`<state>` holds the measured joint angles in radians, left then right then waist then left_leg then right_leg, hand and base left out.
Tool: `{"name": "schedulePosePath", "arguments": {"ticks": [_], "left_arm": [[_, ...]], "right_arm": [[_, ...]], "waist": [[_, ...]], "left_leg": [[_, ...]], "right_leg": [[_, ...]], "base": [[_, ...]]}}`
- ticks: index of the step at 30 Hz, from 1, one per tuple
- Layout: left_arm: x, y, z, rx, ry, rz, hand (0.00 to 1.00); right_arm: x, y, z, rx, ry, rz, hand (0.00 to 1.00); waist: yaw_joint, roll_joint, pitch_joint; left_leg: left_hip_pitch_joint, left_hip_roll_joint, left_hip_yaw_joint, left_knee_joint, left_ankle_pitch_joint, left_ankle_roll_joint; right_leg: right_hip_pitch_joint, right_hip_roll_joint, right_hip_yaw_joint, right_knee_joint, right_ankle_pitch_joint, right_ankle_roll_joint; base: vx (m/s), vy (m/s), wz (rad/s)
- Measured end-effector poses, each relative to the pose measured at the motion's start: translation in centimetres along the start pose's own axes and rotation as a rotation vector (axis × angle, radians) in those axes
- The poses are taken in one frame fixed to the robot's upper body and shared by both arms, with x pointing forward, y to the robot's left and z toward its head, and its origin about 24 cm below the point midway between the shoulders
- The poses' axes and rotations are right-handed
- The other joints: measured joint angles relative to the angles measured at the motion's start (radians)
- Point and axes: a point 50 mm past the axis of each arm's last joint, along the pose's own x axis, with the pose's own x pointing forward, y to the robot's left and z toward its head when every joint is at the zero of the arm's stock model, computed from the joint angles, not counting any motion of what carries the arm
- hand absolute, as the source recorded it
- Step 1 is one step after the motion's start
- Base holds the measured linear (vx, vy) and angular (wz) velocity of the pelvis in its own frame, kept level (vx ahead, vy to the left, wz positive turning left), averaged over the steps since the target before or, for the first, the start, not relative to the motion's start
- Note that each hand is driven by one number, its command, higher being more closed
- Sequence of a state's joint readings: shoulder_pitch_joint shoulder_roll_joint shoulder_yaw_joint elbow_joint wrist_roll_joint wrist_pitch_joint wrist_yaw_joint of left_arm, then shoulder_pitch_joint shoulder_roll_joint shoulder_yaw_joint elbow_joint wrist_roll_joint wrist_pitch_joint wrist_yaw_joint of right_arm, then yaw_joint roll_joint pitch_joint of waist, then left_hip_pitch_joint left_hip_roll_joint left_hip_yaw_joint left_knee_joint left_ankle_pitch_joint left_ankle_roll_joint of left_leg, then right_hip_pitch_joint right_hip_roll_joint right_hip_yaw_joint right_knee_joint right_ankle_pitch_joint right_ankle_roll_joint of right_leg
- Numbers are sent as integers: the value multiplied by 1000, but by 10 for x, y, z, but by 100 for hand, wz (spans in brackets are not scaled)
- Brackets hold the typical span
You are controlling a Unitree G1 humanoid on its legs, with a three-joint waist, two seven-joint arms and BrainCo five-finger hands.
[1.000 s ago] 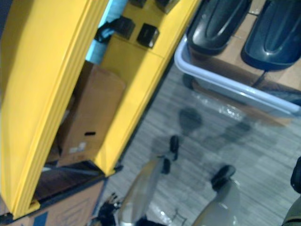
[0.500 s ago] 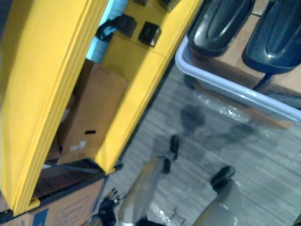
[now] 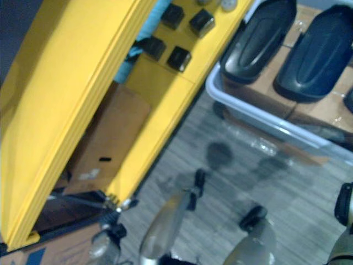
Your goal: Walk over and take plastic housings, then place them on the shelf
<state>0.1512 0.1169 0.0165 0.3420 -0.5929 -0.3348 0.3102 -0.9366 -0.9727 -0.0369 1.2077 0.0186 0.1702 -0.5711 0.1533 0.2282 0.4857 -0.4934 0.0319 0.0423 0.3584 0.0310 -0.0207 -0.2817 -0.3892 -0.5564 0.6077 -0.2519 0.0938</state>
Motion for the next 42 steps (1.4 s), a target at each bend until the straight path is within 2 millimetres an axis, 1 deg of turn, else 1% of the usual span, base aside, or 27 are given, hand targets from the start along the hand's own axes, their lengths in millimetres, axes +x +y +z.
{"name": "schedulePosePath", "arguments": {"ticks": [1, 2, 3, 5, 6, 7, 8, 10, 12, 14, 15, 16, 17, 18, 19, 20, 21, 22, 23, 24, 26, 29, 31, 32, 34, 37, 42], "left_arm": [[1, 0, 8, -16, -34, 9, 0], [2, -2, 29, -56, -117, 22, 0], [1, -3, 41, -78, -165, 27, 0], [-2, -6, 58, -104, -233, 29, 0], [-4, -7, 67, -119, -267, 35, 0], [-5, -8, 70, -122, -283, 35, 0], [-9, -12, 81, -122, -328, 26, 0], [-11, -17, 88, -113, -360, 3, 0], [-18, -31, 100, -97, -411, -71, 0], [-24, -45, 107, -52, -435, -168, 0], [-27, -52, 108, -18, -439, -236, 0], [-29, -61, 109, -9, -435, -302, 0], [-30, -67, 110, -8, -432, -340, 0], [-34, -80, 108, 0, -414, -431, 0], [-38, -93, 105, 17, -388, -525, 0], [-40, -100, 103, 30, -371, -571, 0], [-44, -114, 97, 65, -333, -663, 0], [-48, -128, 94, 99, -317, -739, 0], [-49, -135, 94, 103, -305, -770, 0], [-51, -150, 92, 121, -289, -828, 0], [-47, -169, 91, 159, -268, -875, 0], [-37, -184, 87, 181, -226, -890, 0], [-33, -189, 80, 91, -123, -905, 0], [-32, -191, 75, 10, -49, -916, 0], [-31, -194, 68, -67, 34, -920, 0], [-33, -200, 65, -93, 63, -936, 0], [-28, -203, 63, -91, 77, -925, 0]], "right_arm": [[-3, 4, 3, 4, -22, 6, 100], [-10, 11, 6, 6, -70, 9, 100], [-13, 14, 7, 24, -86, 6, 100], [-18, 17, 5, 39, -107, 2, 100], [-22, 19, 4, 42, -125, 3, 100], [-24, 20, 5, 51, -133, 6, 100], [-31, 25, 4, 66, -154, 3, 100], [-36, 29, -1, 54, -155, 10, 100], [-43, 33, -7, 39, -173, 9, 100], [-49, 30, -3, 32, -240, -5, 100], [-55, 28, 5, 22, -314, -15, 100], [-62, 24, 17, 32, -391, -27, 100], [-65, 23, 21, 32, -425, -33, 100], [-73, 23, 28, 41, -486, -28, 100], [-84, 28, 34, 54, -543, -10, 100], [-90, 31, 35, 57, -571, 3, 100], [-103, 38, 37, 69, -619, 38, 100], [-117, 46, 39, 83, -666, 80, 100], [-124, 50, 39, 85, -690, 96, 100], [-137, 57, 40, 90, -737, 131, 100], [-159, 68, 43, 113, -800, 182, 100], [-178, 75, 43, 120, -876, 210, 100], [-192, 81, 43, 127, -931, 234, 100], [-201, 84, 43, 133, -969, 243, 100], [-212, 87, 44, 126, -1039, 262, 100], [-225, 91, 44, 117, -1115, 292, 100], [-238, 96, 38, 120, -1136, 336, 100]], "waist": [[-6, -9, 6], [-12, -36, 25], [-17, -53, 36], [-22, -74, 42], [-24, -91, 34], [-26, -98, 30], [-31, -120, 3], [-32, -139, -24], [-45, -166, -62], [-59, -179, -99], [-59, -188, -133], [-62, -194, -152], [-64, -196, -157], [-69, -202, -178], [-72, -211, -200], [-75, -215, -210], [-85, -223, -230], [-88, -228, -245], [-89, -230, -249], [-93, -228, -254], [-116, -222, -258], [-122, -220, -259], [-131, -221, -273], [-137, -218, -281], [-146, -211, -290], [-160, -202, -295], [-164, -192, -303]], "left_leg": [[16, 2, 1, -8, 0, -1], [65, 15, 10, -33, -1, -3], [99, 23, 18, -53, -1, -3], [166, 31, 27, -88, 6, -13], [208, 30, 45, -110, 8, -14], [225, 29, 55, -119, 8, -14], [266, 29, 70, -154, 10, -14], [287, 29, 77, -176, 12, -15], [334, 26, 79, -211, 12, -15], [361, 24, 85, -230, 12, -15], [375, 25, 102, -250, 12, -15], [394, 22, 114, -260, 12, -15], [408, 20, 115, -267, 12, -15], [430, 19, 124, -283, 13, -15], [451, 17, 132, -299, 14, -15], [460, 16, 133, -309, 17, -15], [479, 14, 139, -337, 22, -18], [500, 20, 182, -366, 20, -19], [511, 22, 207, -379, 24, -17], [533, 22, 230, -407, 42, -8], [563, 17, 244, -445, 66, -5], [577, 15, 272, -445, 70, -1], [580, 12, 285, -445, 70, 0], [581, 12, 293, -446, 71, -1], [580, 12, 298, -447, 74, -1], [577, 15, 306, -448, 81, -5], [554, 28, 328, -449, 95, -8]], "right_leg": [[17, 6, -2, -12, 2, 1], [68, 27, -7, -54, 11, 0], [105, 40, -13, -85, 19, -2], [181, 64, -23, -146, 53, 9], [218, 70, -21, -182, 68, 16], [235, 73, -20, -199, 75, 17], [275, 88, -18, -263, 103, 21], [299, 99, -18, -304, 123, 24], [356, 116, -19, -374, 160, 26], [390, 126, -19, -415, 191, 23], [393, 129, -16, -432, 208, 27], [409, 128, -15, -450, 217, 26], [421, 128, -15, -456, 222, 28], [435, 129, -14, -467, 229, 29], [447, 127, -11, -470, 231, 30], [453, 126, -11, -472, 231, 30], [460, 126, -8, -472, 232, 29], [460, 125, 6, -476, 235, 30], [461, 125, 17, -479, 238, 34], [461, 125, 30, -481, 246, 40], [461, 125, 45, -487, 264, 39], [458, 124, 70, -500, 278, 42], [457, 123, 86, -512, 278, 42], [456, 125, 94, -519, 278, 42], [455, 127, 97, -528, 278, 42], [451, 134, 103, -542, 277, 42], [421, 152, 120, -562, 275, 40]], "base": [[0, -21, -7], [9, -22, -10], [21, -27, -8], [72, -18, -6], [103, -5, -15], [130, 23, -23], [109, 29, -18], [84, 22, -12], [86, 25, 0], [79, 43, -2], [63, 34, -20], [69, 28, -21], [53, 23, -14], [47, 23, -13], [30, 20, -14], [-3, 9, -10], [-17, 11, -15], [-26, 15, -20], [-23, 24, -30], [-27, 44, -27], [-32, 75, -22], [-24, 65, -23], [-29, 37, -25], [-25, 20, -17], [-23, 4, -13], [-48, 6, -10], [-61, 8, -15]]}}
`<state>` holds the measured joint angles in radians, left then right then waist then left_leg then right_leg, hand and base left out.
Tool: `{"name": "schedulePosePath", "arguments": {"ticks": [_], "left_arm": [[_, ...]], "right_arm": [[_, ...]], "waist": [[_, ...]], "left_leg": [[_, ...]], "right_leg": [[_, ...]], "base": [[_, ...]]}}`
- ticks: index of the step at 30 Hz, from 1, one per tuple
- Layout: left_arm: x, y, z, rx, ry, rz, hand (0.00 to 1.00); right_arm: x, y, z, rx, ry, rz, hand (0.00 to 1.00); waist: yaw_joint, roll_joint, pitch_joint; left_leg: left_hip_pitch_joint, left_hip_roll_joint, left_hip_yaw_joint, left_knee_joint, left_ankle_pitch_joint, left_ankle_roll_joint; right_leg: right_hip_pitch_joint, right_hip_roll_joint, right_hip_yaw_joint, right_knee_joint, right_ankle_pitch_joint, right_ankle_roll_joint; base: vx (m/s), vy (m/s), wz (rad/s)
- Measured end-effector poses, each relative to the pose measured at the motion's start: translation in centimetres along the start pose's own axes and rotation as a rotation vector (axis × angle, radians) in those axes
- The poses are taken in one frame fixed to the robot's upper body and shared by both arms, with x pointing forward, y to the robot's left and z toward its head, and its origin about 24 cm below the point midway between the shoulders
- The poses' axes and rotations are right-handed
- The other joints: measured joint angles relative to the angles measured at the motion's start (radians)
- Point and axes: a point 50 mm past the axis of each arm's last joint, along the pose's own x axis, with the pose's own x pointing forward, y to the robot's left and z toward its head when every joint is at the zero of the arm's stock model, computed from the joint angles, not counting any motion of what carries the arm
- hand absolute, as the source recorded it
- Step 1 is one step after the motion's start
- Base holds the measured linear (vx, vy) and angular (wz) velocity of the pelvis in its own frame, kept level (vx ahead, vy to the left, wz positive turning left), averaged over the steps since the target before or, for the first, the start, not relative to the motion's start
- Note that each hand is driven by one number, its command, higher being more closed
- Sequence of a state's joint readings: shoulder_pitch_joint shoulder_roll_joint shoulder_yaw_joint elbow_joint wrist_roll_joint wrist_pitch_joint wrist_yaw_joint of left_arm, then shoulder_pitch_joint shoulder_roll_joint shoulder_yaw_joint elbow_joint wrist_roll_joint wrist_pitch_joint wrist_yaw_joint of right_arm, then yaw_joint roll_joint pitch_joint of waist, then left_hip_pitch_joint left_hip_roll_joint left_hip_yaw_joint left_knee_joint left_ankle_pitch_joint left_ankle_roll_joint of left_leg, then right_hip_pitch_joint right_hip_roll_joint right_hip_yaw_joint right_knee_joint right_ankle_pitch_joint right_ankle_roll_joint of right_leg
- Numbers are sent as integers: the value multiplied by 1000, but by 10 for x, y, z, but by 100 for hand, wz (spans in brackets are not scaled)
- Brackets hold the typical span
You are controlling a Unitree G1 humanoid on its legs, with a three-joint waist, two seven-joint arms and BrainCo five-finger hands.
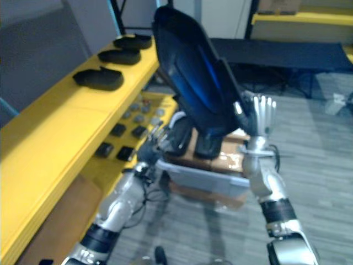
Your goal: Walk over and take plastic housings, then place them on the shelf
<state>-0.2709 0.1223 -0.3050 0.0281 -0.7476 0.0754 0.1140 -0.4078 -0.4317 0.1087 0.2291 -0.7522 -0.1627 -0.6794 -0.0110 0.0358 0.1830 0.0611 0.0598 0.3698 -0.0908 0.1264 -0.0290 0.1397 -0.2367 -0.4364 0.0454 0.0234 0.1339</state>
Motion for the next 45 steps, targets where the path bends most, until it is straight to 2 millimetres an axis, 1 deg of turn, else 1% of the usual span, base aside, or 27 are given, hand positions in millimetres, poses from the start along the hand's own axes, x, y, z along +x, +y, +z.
{"name": "schedulePosePath", "arguments": {"ticks": [2, 6, 8, 13, 14, 17, 21, 22, 23, 25, 28, 32, 34, 35, 38, 45], "left_arm": [[0, 1, -4, -5, 16, 9, 0], [1, -1, -8, -17, 37, 9, 0], [1, 0, -9, -16, 44, 12, 0], [1, 1, -11, -1, 50, 23, 0], [1, 2, -11, 2, 51, 33, 0], [1, 4, -14, 2, 62, 48, 0], [-2, 8, -20, 22, 79, 75, 0], [-4, 11, -24, 19, 92, 88, 100], [-6, 12, -26, 16, 97, 94, 100], [-11, 16, -31, 11, 114, 123, 100], [-14, 20, -32, 5, 100, 162, 100], [-14, 21, -28, -8, 46, 196, 100], [-14, 21, -27, -24, 24, 228, 100], [-14, 24, -28, -33, 12, 260, 100], [-16, 25, -30, -45, -2, 281, 100], [-21, 27, -36, -59, 7, 305, 100]], "right_arm": [[-5, 4, 2, 0, -8, 24, 100], [-14, 17, 15, 50, -25, 70, 100], [-20, 25, 20, 75, -29, 98, 100], [-39, 43, 30, 117, -25, 183, 100], [-42, 45, 32, 126, -25, 194, 100], [-48, 48, 35, 149, -15, 205, 100], [-61, 53, 41, 187, -24, 245, 100], [-67, 55, 43, 199, -16, 266, 100], [-70, 56, 44, 203, -10, 276, 100], [-83, 58, 44, 214, 9, 311, 100], [-94, 59, 44, 232, 34, 332, 100], [-102, 60, 45, 247, 47, 344, 100], [-105, 60, 49, 267, 42, 345, 100], [-106, 59, 52, 282, 34, 340, 100], [-111, 61, 57, 301, 42, 341, 100], [-122, 63, 63, 332, 70, 360, 100]], "waist": [[-2, 3, -4], [-1, 0, -26], [-1, -1, -36], [1, -4, -38], [1, -4, -38], [1, -4, -38], [0, -5, -44], [0, -9, -50], [0, -11, -52], [1, -19, -57], [2, -20, -58], [1, -20, -58], [-1, -20, -58], [-2, -20, -60], [-2, -24, -71], [-1, -25, -74]], "left_leg": [[0, 6, 1, 0, 10, -5], [-15, 16, -3, 0, 25, -3], [-21, 16, -5, 0, 30, -1], [-26, 14, -12, 0, 40, 5], [-27, 14, -12, 0, 41, 5], [-27, 16, -11, -1, 40, 4], [-29, 20, -7, -1, 39, 3], [-30, 22, -7, -1, 39, 2], [-30, 23, -7, -1, 39, 2], [-30, 24, -7, 0, 40, 1], [-31, 24, -6, 0, 41, 3], [-31, 22, -4, 0, 42, 4], [-31, 22, -4, 0, 42, 4], [-30, 22, -3, 0, 42, 4], [-30, 22, -3, 0, 42, 4], [-32, 24, 1, 0, 37, 0]], "right_leg": [[0, 6, 0, -4, 1, -3], [-11, 17, -5, -7, 12, -11], [-15, 17, -4, -8, 18, -11], [-16, 16, -4, -6, 23, -11], [-17, 17, -4, -6, 18, -18], [-19, 19, -3, -6, 17, -18], [-21, 24, 6, -26, 16, -16], [-19, 28, 10, -34, 16, -16], [-18, 30, 12, -36, 16, -16], [-18, 32, 22, -39, 17, -14], [-18, 32, 24, -41, 18, -13], [-17, 34, 25, -39, 23, -15], [-18, 35, 26, -39, 24, -16], [-18, 35, 27, -39, 23, -16], [-19, 36, 27, -38, 22, -18], [-29, 36, 32, -40, 18, -15]], "base": [[-34, -2, -5], [0, 1, 1], [16, 22, 5], [-12, 35, 4], [-36, 36, 1], [-33, 30, -2], [-28, 32, -3], [0, 0, 0], [34, 0, -1], [50, -1, 1], [62, 9, 0], [62, 11, -2], [49, 19, -2], [39, 17, -1], [0, 0, 0], [-5, 25, -2]]}}
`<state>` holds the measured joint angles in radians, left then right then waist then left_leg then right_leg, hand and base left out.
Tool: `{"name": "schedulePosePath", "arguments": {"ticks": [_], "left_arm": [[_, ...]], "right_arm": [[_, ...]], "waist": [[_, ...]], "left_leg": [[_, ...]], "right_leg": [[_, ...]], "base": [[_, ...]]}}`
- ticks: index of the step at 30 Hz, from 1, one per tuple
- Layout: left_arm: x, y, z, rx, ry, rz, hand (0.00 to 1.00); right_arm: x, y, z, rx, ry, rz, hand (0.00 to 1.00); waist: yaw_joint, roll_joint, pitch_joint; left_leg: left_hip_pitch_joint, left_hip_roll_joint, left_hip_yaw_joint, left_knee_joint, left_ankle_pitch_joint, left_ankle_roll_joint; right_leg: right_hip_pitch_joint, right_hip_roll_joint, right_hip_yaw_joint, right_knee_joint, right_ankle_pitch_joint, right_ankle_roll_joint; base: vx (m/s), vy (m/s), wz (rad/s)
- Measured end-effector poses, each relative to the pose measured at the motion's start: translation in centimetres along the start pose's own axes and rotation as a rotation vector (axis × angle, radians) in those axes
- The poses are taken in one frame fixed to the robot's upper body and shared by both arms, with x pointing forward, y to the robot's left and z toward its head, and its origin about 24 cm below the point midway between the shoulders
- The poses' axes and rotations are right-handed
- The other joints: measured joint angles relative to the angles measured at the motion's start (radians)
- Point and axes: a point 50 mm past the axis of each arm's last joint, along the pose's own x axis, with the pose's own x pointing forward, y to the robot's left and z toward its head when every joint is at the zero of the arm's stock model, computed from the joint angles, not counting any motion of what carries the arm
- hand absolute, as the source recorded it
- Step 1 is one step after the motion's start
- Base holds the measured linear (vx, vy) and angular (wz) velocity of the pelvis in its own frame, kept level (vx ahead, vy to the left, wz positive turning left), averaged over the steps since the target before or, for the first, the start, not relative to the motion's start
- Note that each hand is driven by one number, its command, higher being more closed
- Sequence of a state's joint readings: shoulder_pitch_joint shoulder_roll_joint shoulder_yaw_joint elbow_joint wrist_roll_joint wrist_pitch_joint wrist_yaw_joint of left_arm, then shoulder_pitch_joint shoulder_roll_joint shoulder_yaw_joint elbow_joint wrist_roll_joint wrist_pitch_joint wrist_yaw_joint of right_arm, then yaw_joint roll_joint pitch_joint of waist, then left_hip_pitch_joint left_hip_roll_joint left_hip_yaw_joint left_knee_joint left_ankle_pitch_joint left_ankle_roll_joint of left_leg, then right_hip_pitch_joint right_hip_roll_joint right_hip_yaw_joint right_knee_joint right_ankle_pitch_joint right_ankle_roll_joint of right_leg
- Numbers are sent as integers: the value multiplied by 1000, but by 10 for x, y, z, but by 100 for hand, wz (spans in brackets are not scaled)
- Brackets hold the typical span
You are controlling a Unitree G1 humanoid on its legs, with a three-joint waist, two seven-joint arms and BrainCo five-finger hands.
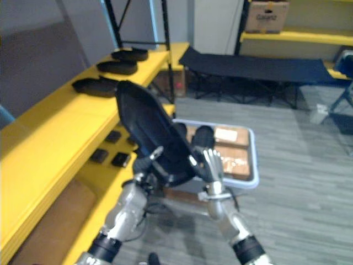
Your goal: Walk over and take plastic housings, then place them on the shelf
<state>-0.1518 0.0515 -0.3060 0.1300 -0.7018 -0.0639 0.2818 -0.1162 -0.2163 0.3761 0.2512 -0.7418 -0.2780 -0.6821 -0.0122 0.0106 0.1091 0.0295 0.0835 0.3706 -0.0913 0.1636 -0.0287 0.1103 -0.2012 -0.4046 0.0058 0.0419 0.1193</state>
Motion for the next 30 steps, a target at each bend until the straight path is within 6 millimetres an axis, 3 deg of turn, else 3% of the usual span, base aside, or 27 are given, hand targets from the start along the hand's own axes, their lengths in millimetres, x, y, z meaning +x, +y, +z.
{"name": "schedulePosePath", "arguments": {"ticks": [2, 3, 11, 17, 23, 26, 30], "left_arm": [[0, -1, -1, 1, 3, -3, 100], [-1, -1, -2, 4, 8, -8, 100], [-7, 3, -7, 33, 14, 26, 100], [-8, 9, 7, 266, -126, 178, 100], [-16, 22, 21, 395, -266, 340, 100], [-20, 28, 29, 463, -331, 418, 100], [-26, 32, 42, 560, -436, 491, 100]], "right_arm": [[-2, 0, 0, 5, 7, -4, 100], [-5, 1, -1, 7, 16, -9, 0], [-19, 7, 2, 120, 65, 1, 0], [-18, 3, 6, 255, 84, -35, 0], [-1, -31, 39, 479, -42, -247, 0], [5, -53, 37, 564, -41, -365, 0], [-1, -90, 19, 687, 21, -510, 0]], "waist": [[0, 0, -2], [0, -1, -9], [1, -17, -41], [1, -16, -41], [2, -16, -42], [2, -16, -42], [-2, -15, -42]], "left_leg": [[-5, 0, 0, 0, 0, 0], [-11, 0, -1, 0, 0, 0], [-13, 2, -2, 0, 1, 0], [-12, 3, -3, 0, 1, -1], [-9, 4, -3, 0, 1, -1], [-4, 4, 0, 0, 0, -2], [6, 6, 16, 0, -5, -6]], "right_leg": [[-4, 1, 2, 0, 0, 0], [-7, 1, 4, -1, 0, 0], [-6, 5, 4, 1, 1, -1], [-5, 6, 4, 2, 1, -1], [-4, 7, 5, 2, -1, -3], [-3, 7, 12, 1, -1, -3], [-3, 7, 30, 0, -3, -4]], "base": [[0, 0, 0], [0, 0, 0], [27, 7, 1], [0, 0, 0], [0, 0, 0], [0, 0, -3], [15, 18, -11]]}}
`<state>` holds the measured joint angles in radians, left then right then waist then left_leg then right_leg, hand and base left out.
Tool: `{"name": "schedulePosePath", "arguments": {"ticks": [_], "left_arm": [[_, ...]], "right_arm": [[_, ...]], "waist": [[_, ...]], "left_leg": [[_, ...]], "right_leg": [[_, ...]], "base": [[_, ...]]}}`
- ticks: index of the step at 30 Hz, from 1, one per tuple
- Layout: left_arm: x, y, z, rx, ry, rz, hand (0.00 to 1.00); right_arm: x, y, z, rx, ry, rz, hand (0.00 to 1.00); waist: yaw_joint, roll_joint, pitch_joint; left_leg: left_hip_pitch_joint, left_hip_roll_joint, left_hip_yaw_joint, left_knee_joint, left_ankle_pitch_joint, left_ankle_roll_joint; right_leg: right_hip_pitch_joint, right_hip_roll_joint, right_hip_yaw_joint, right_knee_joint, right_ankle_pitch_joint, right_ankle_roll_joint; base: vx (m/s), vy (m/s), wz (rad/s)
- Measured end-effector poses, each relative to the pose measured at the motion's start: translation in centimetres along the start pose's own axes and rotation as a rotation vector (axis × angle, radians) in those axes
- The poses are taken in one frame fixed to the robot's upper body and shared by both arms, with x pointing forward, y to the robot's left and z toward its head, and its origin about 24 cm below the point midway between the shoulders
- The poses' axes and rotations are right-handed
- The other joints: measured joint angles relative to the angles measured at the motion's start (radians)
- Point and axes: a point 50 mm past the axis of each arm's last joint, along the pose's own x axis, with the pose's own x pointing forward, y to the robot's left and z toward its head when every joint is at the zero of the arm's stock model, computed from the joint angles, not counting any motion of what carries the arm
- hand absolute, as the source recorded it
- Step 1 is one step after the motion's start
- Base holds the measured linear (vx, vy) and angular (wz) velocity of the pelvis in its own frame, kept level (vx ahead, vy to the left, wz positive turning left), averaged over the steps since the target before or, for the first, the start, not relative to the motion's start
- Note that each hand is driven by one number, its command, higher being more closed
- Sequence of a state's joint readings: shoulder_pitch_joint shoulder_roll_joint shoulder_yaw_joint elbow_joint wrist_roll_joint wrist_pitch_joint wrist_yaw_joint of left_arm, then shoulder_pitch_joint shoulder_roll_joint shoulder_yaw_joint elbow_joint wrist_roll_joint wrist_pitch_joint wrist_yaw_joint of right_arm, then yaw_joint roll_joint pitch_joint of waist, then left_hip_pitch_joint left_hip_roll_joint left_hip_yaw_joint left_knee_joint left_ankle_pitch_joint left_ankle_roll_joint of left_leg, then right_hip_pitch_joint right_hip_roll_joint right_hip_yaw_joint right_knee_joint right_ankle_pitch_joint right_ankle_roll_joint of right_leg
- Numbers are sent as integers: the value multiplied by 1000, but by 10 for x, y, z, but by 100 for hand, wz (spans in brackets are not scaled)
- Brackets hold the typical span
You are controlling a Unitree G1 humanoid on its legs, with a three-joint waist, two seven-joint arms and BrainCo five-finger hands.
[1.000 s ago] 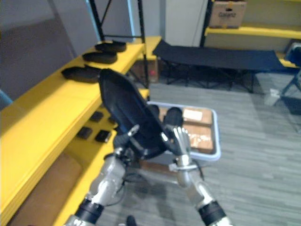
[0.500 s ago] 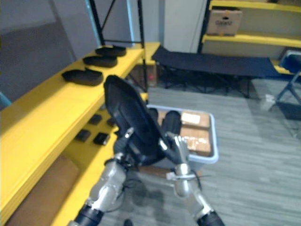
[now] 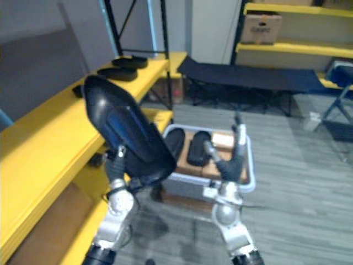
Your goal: Walk over and take plastic housings, then place them on the shelf
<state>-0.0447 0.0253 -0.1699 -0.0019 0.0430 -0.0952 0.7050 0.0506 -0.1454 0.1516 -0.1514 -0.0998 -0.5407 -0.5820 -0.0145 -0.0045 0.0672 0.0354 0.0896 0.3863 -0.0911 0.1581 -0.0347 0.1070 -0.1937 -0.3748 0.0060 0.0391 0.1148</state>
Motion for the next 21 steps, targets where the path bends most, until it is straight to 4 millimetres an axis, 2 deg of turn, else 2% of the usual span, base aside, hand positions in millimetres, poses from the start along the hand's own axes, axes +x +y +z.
{"name": "schedulePosePath", "arguments": {"ticks": [2, 5, 8, 10, 15, 17, 21], "left_arm": [[0, 1, 4, 16, -34, 0, 100], [-2, 3, 11, 29, -88, -4, 100], [-10, 11, 19, -50, -127, -21, 100], [-18, 18, 20, -113, -126, -53, 100], [-31, 28, 10, -178, -79, -110, 100], [-33, 31, 8, -206, -68, -137, 100], [-27, 41, 8, -217, -73, -99, 100]], "right_arm": [[1, -17, -3, 20, 51, -56, 0], [-11, -44, -19, 7, 220, -144, 0], [-39, -73, -42, -16, 454, -250, 0], [-74, -102, -62, -71, 651, -355, 0], [-130, -155, -76, -139, 848, -606, 0], [-132, -167, -71, -141, 809, -660, 0], [-123, -172, -66, -156, 747, -635, 0]], "waist": [[-3, 0, 0], [-11, 1, 0], [-29, 4, 1], [-31, 11, 0], [-44, 25, 20], [-53, 30, 24], [-53, 29, 26]], "left_leg": [[2, 1, 6, 0, 0, 0], [1, 1, 10, 0, -1, 0], [-2, 2, 23, 0, -6, 2], [-4, 4, 40, 0, -12, 1], [-3, 7, 61, 1, -23, 0], [-1, 8, 63, 1, -25, -1], [1, 11, 64, 1, -27, -4]], "right_leg": [[-2, 2, 11, -1, 0, 0], [-6, 3, 22, -2, 0, 0], [-20, 3, 34, -1, 0, 0], [-33, 3, 54, 0, 0, 1], [-37, 3, 76, 2, -1, 3], [-36, 3, 78, 3, -1, 6], [-34, 6, 79, 4, 0, 10]], "base": [[29, 19, -9], [20, 14, -3], [39, 22, -14], [64, 17, -21], [45, 13, -13], [56, 14, -3], [48, 11, -2]]}}
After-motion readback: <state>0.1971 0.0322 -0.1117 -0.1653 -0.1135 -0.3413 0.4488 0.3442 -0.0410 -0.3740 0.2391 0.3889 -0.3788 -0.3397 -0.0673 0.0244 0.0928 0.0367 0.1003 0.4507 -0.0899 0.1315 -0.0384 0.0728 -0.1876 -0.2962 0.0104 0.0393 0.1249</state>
